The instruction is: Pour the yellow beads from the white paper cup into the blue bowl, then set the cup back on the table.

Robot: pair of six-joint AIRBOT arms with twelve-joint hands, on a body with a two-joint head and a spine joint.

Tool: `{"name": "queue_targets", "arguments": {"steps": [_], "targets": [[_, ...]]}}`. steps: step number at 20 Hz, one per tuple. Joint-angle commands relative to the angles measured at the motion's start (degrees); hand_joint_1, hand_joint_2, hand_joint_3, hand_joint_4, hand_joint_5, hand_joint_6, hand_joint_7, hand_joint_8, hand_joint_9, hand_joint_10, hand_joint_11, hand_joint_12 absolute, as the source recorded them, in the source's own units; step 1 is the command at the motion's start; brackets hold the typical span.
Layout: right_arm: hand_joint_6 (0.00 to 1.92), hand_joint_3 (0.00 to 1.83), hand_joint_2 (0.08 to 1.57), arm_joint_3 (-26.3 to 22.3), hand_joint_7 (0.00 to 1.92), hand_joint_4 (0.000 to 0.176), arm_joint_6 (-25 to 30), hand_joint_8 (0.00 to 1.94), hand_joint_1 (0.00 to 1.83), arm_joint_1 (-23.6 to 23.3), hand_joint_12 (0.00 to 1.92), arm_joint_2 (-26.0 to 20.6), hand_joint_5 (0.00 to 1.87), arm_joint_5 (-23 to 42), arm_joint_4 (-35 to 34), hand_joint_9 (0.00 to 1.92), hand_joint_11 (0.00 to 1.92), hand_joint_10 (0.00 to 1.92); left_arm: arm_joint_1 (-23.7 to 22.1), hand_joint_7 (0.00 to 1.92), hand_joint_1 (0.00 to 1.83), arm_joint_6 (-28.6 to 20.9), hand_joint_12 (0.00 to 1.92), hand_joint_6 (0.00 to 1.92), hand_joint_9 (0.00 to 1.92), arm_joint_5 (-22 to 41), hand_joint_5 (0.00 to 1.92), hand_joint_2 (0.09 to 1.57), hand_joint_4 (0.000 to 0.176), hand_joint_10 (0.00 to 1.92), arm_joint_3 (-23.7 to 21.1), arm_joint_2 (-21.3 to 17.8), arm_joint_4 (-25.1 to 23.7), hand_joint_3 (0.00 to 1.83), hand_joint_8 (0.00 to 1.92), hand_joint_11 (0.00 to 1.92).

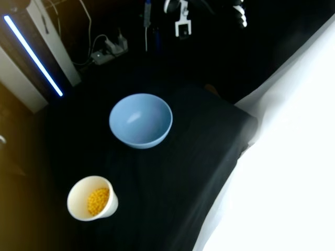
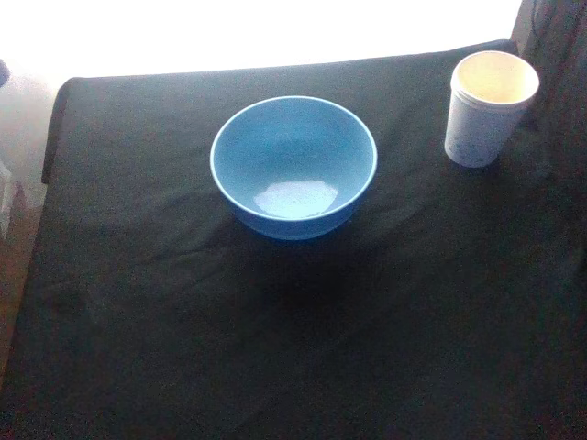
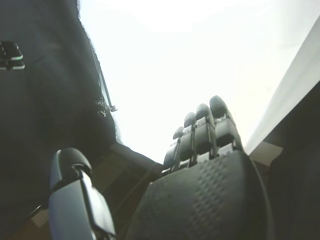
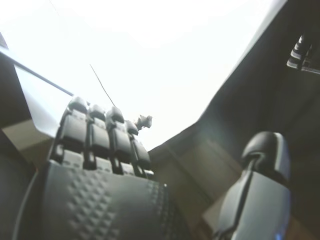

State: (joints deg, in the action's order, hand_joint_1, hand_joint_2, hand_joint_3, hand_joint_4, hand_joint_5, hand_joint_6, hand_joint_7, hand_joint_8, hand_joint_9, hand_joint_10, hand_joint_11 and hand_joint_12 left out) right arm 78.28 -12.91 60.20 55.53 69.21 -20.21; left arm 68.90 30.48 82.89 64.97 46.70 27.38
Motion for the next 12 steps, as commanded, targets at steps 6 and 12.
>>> {"name": "queue_targets", "arguments": {"steps": [6,12], "targets": [[0.01,0.00,0.52,6.19,0.12,0.019,4.44,0.00,0.73,-0.37,0.04,4.82,0.05,-3.10,-0.53,0.01,0.08,0.00,-0.24,0.17,0.36,-0.40,0.43,0.00,0.20,7.13,0.00,0.82,0.054,0.01,0.44,0.20,1.00,0.00,0.01,0.04],[0.01,0.00,0.47,11.55,0.13,0.031,6.30,0.00,0.78,-2.32,0.03,9.26,0.10,-11.13,0.58,0.02,0.04,0.00,-0.25,0.21,0.28,-0.45,0.50,0.00,0.19,6.82,0.00,0.81,0.072,0.00,0.26,0.33,0.59,0.00,0.00,0.00]]}}
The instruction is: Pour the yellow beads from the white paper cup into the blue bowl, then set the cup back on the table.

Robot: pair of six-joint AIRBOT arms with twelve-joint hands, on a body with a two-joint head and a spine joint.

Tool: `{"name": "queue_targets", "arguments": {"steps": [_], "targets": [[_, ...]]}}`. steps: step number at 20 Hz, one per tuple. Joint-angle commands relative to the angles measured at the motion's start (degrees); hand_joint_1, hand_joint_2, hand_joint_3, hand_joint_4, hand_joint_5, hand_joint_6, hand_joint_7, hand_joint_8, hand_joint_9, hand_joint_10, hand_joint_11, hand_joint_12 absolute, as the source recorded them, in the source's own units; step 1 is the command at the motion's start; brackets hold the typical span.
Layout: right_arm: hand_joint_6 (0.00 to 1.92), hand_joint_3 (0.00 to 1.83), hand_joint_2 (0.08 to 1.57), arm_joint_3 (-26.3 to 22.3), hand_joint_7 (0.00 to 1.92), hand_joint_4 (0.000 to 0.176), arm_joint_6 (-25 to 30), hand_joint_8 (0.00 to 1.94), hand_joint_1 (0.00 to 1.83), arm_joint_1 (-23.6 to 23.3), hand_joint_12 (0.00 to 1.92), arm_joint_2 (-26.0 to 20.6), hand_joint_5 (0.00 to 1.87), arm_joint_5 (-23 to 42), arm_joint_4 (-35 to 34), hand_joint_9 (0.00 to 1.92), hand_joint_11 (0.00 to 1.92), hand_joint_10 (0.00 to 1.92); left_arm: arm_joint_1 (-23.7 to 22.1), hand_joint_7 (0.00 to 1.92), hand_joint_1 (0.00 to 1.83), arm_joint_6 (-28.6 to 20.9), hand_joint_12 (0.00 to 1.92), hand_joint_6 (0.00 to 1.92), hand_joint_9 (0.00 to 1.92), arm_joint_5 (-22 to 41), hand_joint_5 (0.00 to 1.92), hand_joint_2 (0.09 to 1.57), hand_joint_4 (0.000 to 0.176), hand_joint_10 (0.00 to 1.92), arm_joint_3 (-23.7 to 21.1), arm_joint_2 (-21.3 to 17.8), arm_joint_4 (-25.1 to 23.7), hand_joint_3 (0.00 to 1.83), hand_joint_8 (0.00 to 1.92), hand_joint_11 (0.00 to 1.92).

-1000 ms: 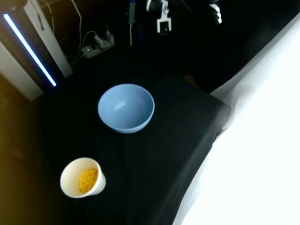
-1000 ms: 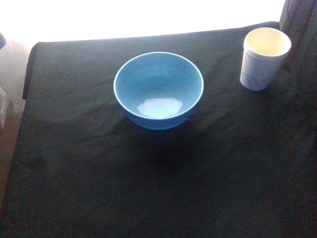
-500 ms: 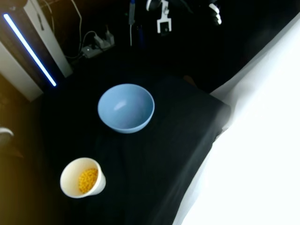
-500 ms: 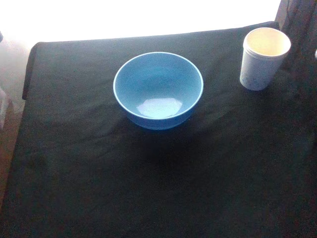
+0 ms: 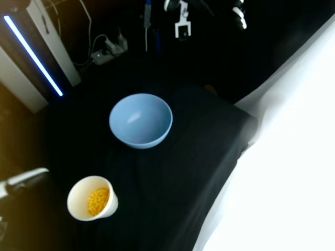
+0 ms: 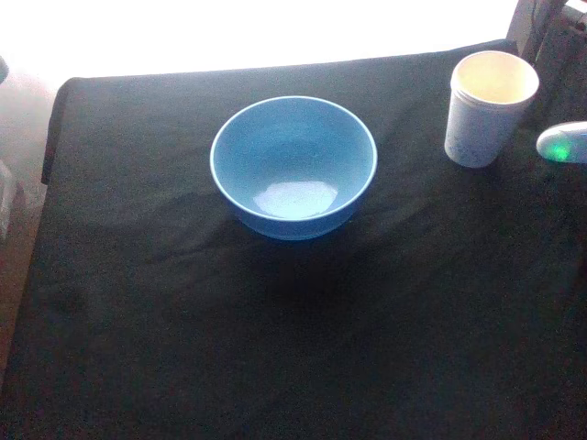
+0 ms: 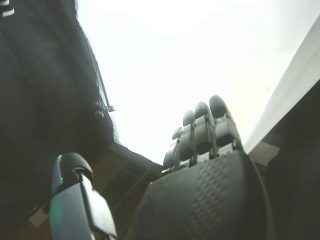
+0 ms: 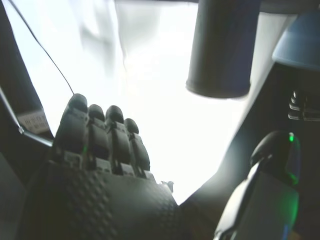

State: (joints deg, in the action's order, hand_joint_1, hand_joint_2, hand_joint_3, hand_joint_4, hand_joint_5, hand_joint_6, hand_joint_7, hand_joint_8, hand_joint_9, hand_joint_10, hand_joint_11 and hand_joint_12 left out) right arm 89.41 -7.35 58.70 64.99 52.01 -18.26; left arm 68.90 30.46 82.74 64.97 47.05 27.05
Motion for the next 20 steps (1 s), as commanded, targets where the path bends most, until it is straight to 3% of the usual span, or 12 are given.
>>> {"name": "queue_targets", "arguments": {"steps": [1,2,4,7,9,10,11,13,14,15,18,20], "targets": [[0.01,0.00,0.48,0.83,0.14,0.028,0.85,0.01,0.76,-1.21,0.04,0.10,0.10,5.05,-0.65,0.03,0.06,0.01,-0.25,0.20,0.27,-0.44,0.50,0.00,0.19,6.91,0.00,0.81,0.071,0.00,0.26,-0.01,0.86,0.00,0.00,0.00],[0.01,0.00,0.50,1.66,0.17,0.035,0.90,0.01,0.76,-2.24,0.06,0.69,0.11,2.74,1.01,0.06,0.10,0.02,-0.25,0.20,0.29,-0.45,0.50,0.00,0.20,6.87,0.00,0.81,0.064,0.00,0.19,-0.04,0.76,0.00,0.00,0.00],[0.00,0.00,0.47,2.81,0.15,0.045,0.90,0.01,0.72,-3.54,0.34,1.59,0.10,0.33,2.64,0.08,0.03,0.01,-0.25,0.22,0.31,-0.45,0.51,0.00,0.19,6.85,0.00,0.82,0.074,0.00,0.18,-0.06,0.66,0.00,0.01,0.00],[0.00,0.00,0.46,4.19,0.12,0.007,0.90,0.00,0.75,-5.57,0.28,3.08,0.08,-1.96,4.81,0.02,0.00,0.00,-0.25,0.22,0.31,-0.45,0.54,0.00,0.20,6.87,0.00,0.82,0.075,0.00,0.08,-0.01,0.55,0.00,0.00,0.00],[0.00,0.00,0.45,5.16,0.16,0.028,0.90,0.00,0.68,-6.27,0.37,4.08,0.13,-3.08,5.19,0.07,0.00,0.01,-0.25,0.23,0.30,-0.49,0.55,0.00,0.21,6.83,0.00,0.84,0.076,0.00,0.06,0.06,0.55,0.00,0.00,0.00],[0.00,0.00,0.44,5.56,0.17,0.047,0.91,0.00,0.63,-6.49,0.22,4.49,0.13,-3.49,5.23,0.04,0.00,0.02,-0.25,0.22,0.29,-0.53,0.54,0.00,0.22,6.83,0.00,0.84,0.078,0.00,0.06,0.07,0.55,0.00,0.00,0.00],[0.00,0.00,0.45,5.80,0.16,0.048,0.91,0.00,0.62,-6.64,0.04,4.73,0.15,-3.79,5.29,0.01,0.00,0.00,-0.25,0.22,0.30,-0.55,0.54,0.00,0.23,6.83,0.00,0.84,0.075,0.01,0.06,0.07,0.55,0.00,0.00,0.00],[0.01,0.00,0.44,6.39,0.19,0.040,0.91,0.01,0.62,-7.21,0.05,5.32,0.18,-4.47,5.76,0.05,0.09,0.01,-0.25,0.22,0.30,-0.68,0.54,0.00,0.23,6.91,0.00,0.86,0.067,0.01,0.04,0.06,0.54,0.01,0.00,0.00],[0.00,0.01,0.43,6.78,0.19,0.064,0.91,0.01,0.64,-7.46,0.27,5.69,0.19,-4.73,5.86,0.05,0.02,0.00,-0.25,0.24,0.30,-0.69,0.56,0.00,0.24,6.94,0.00,0.87,0.064,0.01,0.02,0.06,0.54,0.01,0.00,0.00],[0.00,0.00,0.42,6.99,0.19,0.080,0.91,0.00,0.62,-7.61,0.31,5.91,0.19,-4.90,5.87,0.05,0.00,0.00,-0.24,0.24,0.30,-0.70,0.56,0.00,0.25,6.94,0.00,0.87,0.068,0.01,-0.01,0.07,0.52,0.00,0.00,0.00],[0.00,0.01,0.46,7.68,0.13,0.112,0.91,0.00,0.58,-8.21,0.09,6.95,0.17,-5.36,5.87,0.00,0.00,0.00,-0.24,0.22,0.32,-0.70,0.55,0.00,0.22,6.93,0.00,0.87,0.062,0.00,-0.10,0.11,0.44,0.00,0.00,0.00],[0.00,0.01,0.47,7.91,0.11,0.120,0.91,0.00,0.59,-8.32,0.02,7.30,0.16,-5.39,5.87,0.00,0.00,0.00,-0.24,0.21,0.32,-0.70,0.55,0.00,0.22,6.96,0.00,0.87,0.059,0.00,-0.12,0.11,0.43,0.00,0.00,0.00]]}}
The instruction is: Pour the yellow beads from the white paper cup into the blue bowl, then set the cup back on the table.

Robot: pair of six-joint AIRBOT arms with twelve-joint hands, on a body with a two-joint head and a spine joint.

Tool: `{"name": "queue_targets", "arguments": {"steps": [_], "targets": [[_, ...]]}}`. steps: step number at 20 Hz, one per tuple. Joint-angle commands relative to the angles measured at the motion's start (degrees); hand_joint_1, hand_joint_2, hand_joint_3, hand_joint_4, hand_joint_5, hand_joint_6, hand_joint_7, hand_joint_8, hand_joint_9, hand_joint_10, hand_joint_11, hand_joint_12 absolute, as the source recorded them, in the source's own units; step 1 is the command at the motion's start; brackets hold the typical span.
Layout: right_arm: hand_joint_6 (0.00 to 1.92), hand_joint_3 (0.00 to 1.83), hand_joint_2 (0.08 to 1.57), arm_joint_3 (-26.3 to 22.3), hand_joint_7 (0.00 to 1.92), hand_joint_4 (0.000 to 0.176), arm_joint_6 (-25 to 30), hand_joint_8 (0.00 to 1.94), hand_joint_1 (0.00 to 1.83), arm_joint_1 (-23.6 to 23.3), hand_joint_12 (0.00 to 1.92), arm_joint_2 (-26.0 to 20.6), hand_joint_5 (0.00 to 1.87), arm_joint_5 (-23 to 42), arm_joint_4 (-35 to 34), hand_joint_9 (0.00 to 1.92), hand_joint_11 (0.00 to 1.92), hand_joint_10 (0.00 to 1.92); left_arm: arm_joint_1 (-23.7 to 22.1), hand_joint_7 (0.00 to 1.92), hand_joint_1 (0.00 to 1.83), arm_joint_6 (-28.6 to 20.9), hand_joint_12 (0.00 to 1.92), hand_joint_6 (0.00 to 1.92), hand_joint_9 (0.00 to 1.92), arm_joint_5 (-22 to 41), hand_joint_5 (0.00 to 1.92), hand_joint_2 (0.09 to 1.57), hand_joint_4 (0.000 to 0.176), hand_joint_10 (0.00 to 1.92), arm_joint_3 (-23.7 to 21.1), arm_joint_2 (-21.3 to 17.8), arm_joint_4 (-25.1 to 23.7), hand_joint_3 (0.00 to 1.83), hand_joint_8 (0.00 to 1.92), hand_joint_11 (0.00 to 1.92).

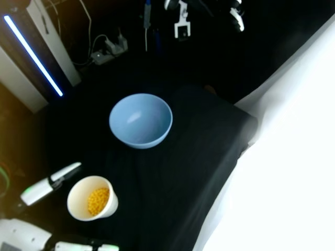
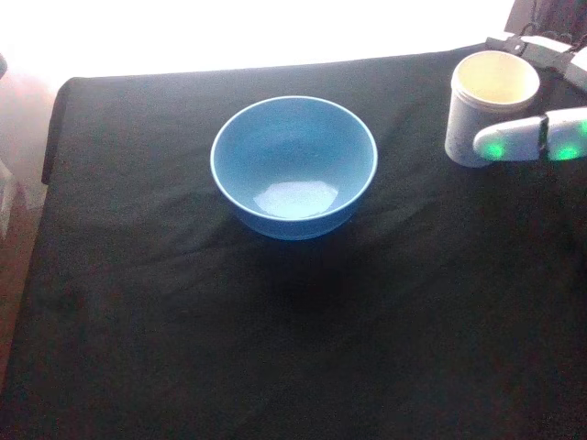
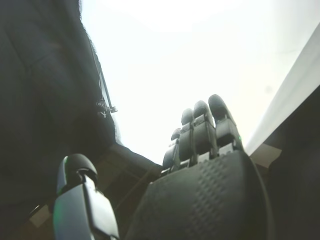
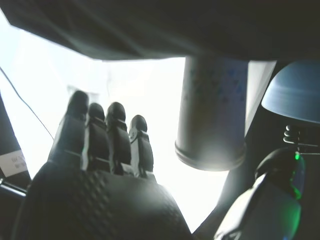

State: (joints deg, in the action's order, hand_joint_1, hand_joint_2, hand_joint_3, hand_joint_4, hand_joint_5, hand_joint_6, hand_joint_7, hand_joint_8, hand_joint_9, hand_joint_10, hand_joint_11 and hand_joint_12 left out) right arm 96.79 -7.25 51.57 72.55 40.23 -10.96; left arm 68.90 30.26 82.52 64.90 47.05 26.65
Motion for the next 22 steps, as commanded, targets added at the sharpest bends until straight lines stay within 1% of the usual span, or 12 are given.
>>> {"name": "queue_targets", "arguments": {"steps": [1,5,7,8,10,12,13,15,18,20,21,22], "targets": [[0.00,0.00,0.45,0.68,0.06,0.143,0.80,0.00,0.60,-1.25,0.02,-0.03,0.16,6.34,-1.43,0.00,0.04,0.00,-0.24,0.20,0.32,-0.50,0.55,0.00,0.21,7.19,0.00,0.87,0.055,0.00,-0.07,0.11,0.80,0.00,0.00,0.00],[0.00,0.01,0.49,1.73,0.07,0.058,0.82,0.02,0.59,-1.64,0.02,1.16,0.16,6.24,-1.44,0.00,0.04,0.00,-0.23,0.18,0.34,-0.57,0.47,0.00,0.17,7.47,0.00,0.87,0.054,0.00,-0.20,0.12,0.77,0.00,0.00,0.00],[0.00,0.00,0.47,2.33,0.08,0.062,0.93,0.01,0.60,-1.98,0.00,1.78,0.17,6.24,-1.47,0.00,0.00,0.00,-0.17,0.19,0.34,-0.63,0.44,0.00,0.17,7.59,0.00,0.87,0.057,0.00,-0.28,0.21,0.77,0.00,0.00,0.00],[0.01,0.01,0.48,2.55,0.06,0.044,1.00,0.00,0.63,-2.02,0.00,2.03,0.18,6.25,-1.47,0.00,0.00,0.00,-0.10,0.19,0.35,-0.64,0.43,0.00,0.17,7.59,0.00,0.87,0.056,0.00,-0.28,0.24,0.77,0.00,0.00,0.00],[0.00,0.01,0.48,2.67,0.02,0.065,1.00,0.00,0.63,-2.04,0.02,2.25,0.18,6.25,-1.47,0.00,0.05,0.00,-0.08,0.20,0.35,-0.64,0.47,0.00,0.18,7.59,0.00,0.88,0.041,0.00,-0.29,0.24,0.74,0.00,0.00,0.00],[0.01,0.00,0.46,2.71,0.07,0.052,1.00,0.01,0.63,-2.04,0.05,2.38,0.19,6.25,-1.46,0.00,0.09,0.00,-0.07,0.20,0.33,-0.64,0.53,0.00,0.20,7.63,0.00,0.88,0.036,0.00,-0.30,0.25,0.74,0.00,0.00,0.00],[0.00,0.00,0.48,2.78,0.09,0.029,1.00,0.00,0.64,-2.04,0.33,2.49,0.21,6.25,-1.45,0.01,0.02,0.00,-0.05,0.20,0.32,-0.64,0.53,0.00,0.20,7.62,0.00,0.88,0.039,0.00,-0.30,0.27,0.73,0.00,0.00,0.00],[0.00,0.00,0.49,3.00,0.14,0.001,1.00,0.00,0.63,-2.04,0.40,2.70,0.24,6.25,-1.45,0.03,0.00,0.00,0.00,0.20,0.33,-0.65,0.51,0.00,0.20,7.62,0.00,0.87,0.043,0.00,-0.31,0.36,0.72,0.00,0.00,0.00],[0.01,0.00,0.48,3.08,0.22,0.009,1.01,0.01,0.67,-2.04,0.46,2.86,0.37,6.25,-1.46,0.10,0.00,0.01,0.21,0.20,0.37,-0.68,0.48,0.00,0.21,7.67,0.00,0.90,0.042,0.00,-0.31,0.50,0.74,0.01,0.00,0.00],[0.01,0.00,0.50,3.08,0.28,0.069,1.01,0.00,0.66,-2.04,0.36,2.89,0.57,6.26,-1.46,0.11,0.00,0.01,0.43,0.24,0.38,-0.68,0.49,0.00,0.23,7.67,0.00,0.91,0.035,0.01,-0.32,0.62,0.76,0.01,0.01,0.00],[0.03,0.01,0.52,3.14,0.26,0.080,1.01,0.00,0.65,-2.06,0.37,2.89,0.64,6.26,-1.45,0.09,0.00,0.00,0.56,0.24,0.38,-0.70,0.49,0.00,0.23,7.66,0.00,0.91,0.037,0.01,-0.32,0.71,0.78,0.00,0.01,0.00],[0.02,0.01,0.55,3.15,0.21,0.099,1.01,0.01,0.62,-2.06,0.07,2.89,0.75,6.26,-1.45,0.03,0.00,0.02,0.63,0.22,0.36,-0.70,0.46,0.00,0.21,7.65,0.00,0.93,0.048,0.00,-0.32,0.74,0.80,0.01,0.00,0.00]]}}
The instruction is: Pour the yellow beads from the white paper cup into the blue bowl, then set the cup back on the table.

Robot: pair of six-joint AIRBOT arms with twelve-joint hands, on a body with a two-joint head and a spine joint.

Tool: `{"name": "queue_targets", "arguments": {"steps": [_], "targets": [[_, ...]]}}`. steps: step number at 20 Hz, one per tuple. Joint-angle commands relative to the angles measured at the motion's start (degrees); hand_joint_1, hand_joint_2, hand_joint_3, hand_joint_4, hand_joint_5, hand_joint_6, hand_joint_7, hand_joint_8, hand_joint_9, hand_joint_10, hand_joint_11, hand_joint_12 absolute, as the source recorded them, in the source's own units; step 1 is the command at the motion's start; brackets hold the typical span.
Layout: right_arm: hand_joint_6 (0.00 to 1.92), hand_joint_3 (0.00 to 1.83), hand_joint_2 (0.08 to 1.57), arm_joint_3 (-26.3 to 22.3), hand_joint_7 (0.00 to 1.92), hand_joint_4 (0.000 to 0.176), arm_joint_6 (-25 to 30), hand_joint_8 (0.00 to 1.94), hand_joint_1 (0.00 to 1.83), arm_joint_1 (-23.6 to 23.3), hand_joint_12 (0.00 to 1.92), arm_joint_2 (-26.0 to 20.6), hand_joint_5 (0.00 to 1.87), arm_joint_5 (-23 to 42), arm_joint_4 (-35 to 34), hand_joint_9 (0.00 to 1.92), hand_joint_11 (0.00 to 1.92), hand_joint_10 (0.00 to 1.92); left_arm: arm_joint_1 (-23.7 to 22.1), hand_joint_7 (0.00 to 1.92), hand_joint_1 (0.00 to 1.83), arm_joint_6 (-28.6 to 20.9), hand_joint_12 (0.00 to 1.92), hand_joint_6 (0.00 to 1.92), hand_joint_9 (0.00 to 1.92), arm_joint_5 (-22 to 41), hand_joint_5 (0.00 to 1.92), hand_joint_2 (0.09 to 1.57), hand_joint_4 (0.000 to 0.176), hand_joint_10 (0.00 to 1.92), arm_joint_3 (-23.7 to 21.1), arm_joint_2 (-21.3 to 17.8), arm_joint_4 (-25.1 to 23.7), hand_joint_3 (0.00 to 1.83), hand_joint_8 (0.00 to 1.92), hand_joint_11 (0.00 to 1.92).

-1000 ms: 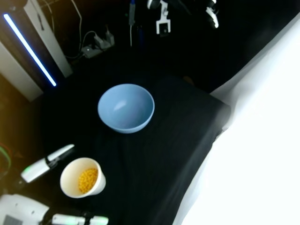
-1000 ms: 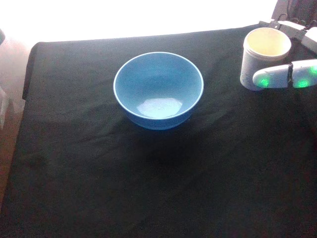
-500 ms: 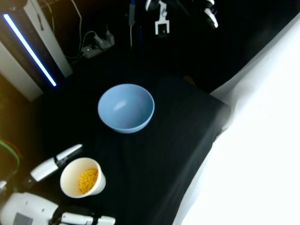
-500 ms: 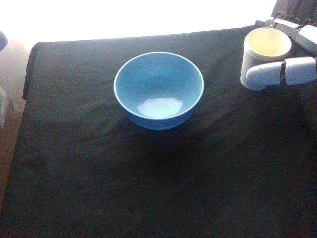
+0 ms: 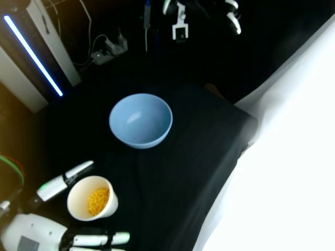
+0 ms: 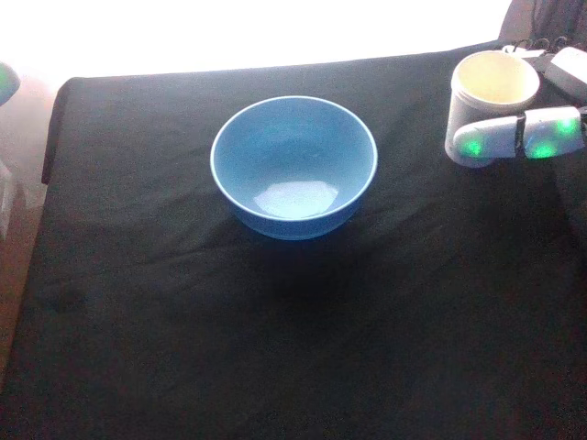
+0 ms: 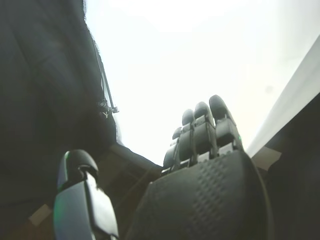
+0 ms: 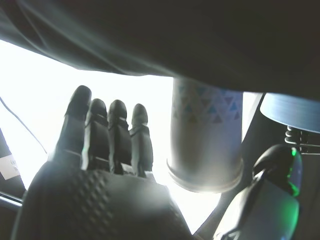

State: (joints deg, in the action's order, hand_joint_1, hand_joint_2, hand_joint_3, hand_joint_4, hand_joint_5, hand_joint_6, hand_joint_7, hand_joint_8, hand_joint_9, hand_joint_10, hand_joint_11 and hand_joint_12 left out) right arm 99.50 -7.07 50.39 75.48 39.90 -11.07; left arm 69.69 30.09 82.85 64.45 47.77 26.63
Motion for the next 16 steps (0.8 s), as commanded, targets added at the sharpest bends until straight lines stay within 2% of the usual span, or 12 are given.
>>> {"name": "queue_targets", "arguments": {"steps": [1,2,3,4,7,9,10,11,12,14,16], "targets": [[0.01,0.01,0.58,0.48,0.22,0.118,0.84,0.00,0.62,-0.89,0.01,-0.04,0.84,6.59,-1.35,0.00,0.00,0.00,0.02,0.21,0.36,-0.53,0.46,0.00,0.20,7.39,0.00,0.92,0.063,0.00,0.10,0.10,0.92,0.00,0.00,0.00],[0.01,0.01,0.62,0.49,0.21,0.140,0.84,0.00,0.62,-0.89,0.00,-0.04,0.89,6.59,-1.35,0.00,0.00,0.00,0.40,0.24,0.36,-0.54,0.50,0.00,0.22,7.59,0.01,0.90,0.065,0.00,0.00,0.33,1.09,0.00,0.00,0.00],[0.01,0.01,0.65,0.49,0.21,0.150,0.84,0.00,0.61,-0.89,0.00,-0.04,0.92,6.59,-1.35,0.00,0.00,0.00,0.72,0.25,0.37,-0.61,0.51,0.00,0.23,7.64,0.01,0.89,0.055,0.01,-0.04,0.53,1.24,0.00,0.01,0.00],[0.01,0.01,0.69,0.49,0.23,0.171,0.84,0.00,0.60,-0.89,0.00,-0.04,0.96,6.60,-1.34,0.00,0.00,0.00,0.98,0.25,0.36,-0.74,0.51,0.00,0.22,7.63,0.00,0.87,0.051,0.00,-0.02,0.76,1.35,0.00,0.01,0.00],[0.01,0.01,0.80,0.55,0.21,0.176,0.84,0.00,0.62,-0.89,0.00,-0.05,1.03,6.61,-1.33,0.00,0.00,0.00,1.36,0.27,0.35,-0.96,0.53,0.00,0.23,7.74,0.00,0.85,0.056,0.00,-0.02,0.96,1.61,0.00,0.01,0.00],[0.00,0.01,0.91,0.68,0.27,0.176,0.84,0.00,0.69,-0.90,0.00,-0.05,1.08,6.63,-1.26,0.00,0.00,0.00,1.43,0.27,0.36,-0.98,0.53,0.00,0.22,7.86,0.00,0.86,0.045,0.00,-0.02,0.96,1.63,0.00,0.00,0.00],[0.00,0.01,0.92,0.76,0.29,0.176,0.84,0.01,0.71,-0.92,0.00,-0.05,1.09,6.66,-1.21,0.00,0.00,0.00,1.44,0.27,0.35,-0.98,0.54,0.00,0.23,7.87,0.00,0.85,0.053,0.00,-0.02,0.96,1.65,0.00,0.00,0.00],[0.63,0.01,1.03,0.78,0.35,0.176,0.84,0.02,0.97,-0.92,0.00,-0.05,1.08,6.74,-1.12,0.00,0.00,0.01,1.47,0.27,0.36,-0.98,0.55,0.00,0.22,7.87,0.00,0.85,0.056,0.00,-0.02,1.01,1.68,0.00,0.00,0.00],[0.83,0.00,1.07,0.78,0.36,0.176,0.84,0.01,1.01,-0.93,0.00,-0.05,1.04,6.85,-1.01,0.03,0.00,0.01,1.53,0.28,0.37,-0.98,0.54,0.00,0.22,7.86,0.00,0.84,0.063,0.00,-0.02,1.06,1.71,0.00,0.00,0.00],[0.99,0.00,1.11,0.75,0.34,0.176,1.17,0.00,1.00,-0.95,0.00,-0.05,0.97,7.15,-0.05,0.00,0.00,0.00,1.67,0.30,0.36,-0.98,0.56,0.00,0.23,7.86,0.00,0.84,0.071,0.00,-0.02,1.14,1.81,0.00,0.01,0.00],[1.05,0.00,1.14,0.72,0.36,0.176,1.99,0.01,0.98,-0.96,0.00,-0.10,0.93,7.65,0.59,0.03,0.00,0.01,1.79,0.30,0.35,-0.99,0.57,0.00,0.23,7.98,0.00,0.84,0.090,0.00,-0.03,1.16,1.95,0.00,0.00,0.00]]}}
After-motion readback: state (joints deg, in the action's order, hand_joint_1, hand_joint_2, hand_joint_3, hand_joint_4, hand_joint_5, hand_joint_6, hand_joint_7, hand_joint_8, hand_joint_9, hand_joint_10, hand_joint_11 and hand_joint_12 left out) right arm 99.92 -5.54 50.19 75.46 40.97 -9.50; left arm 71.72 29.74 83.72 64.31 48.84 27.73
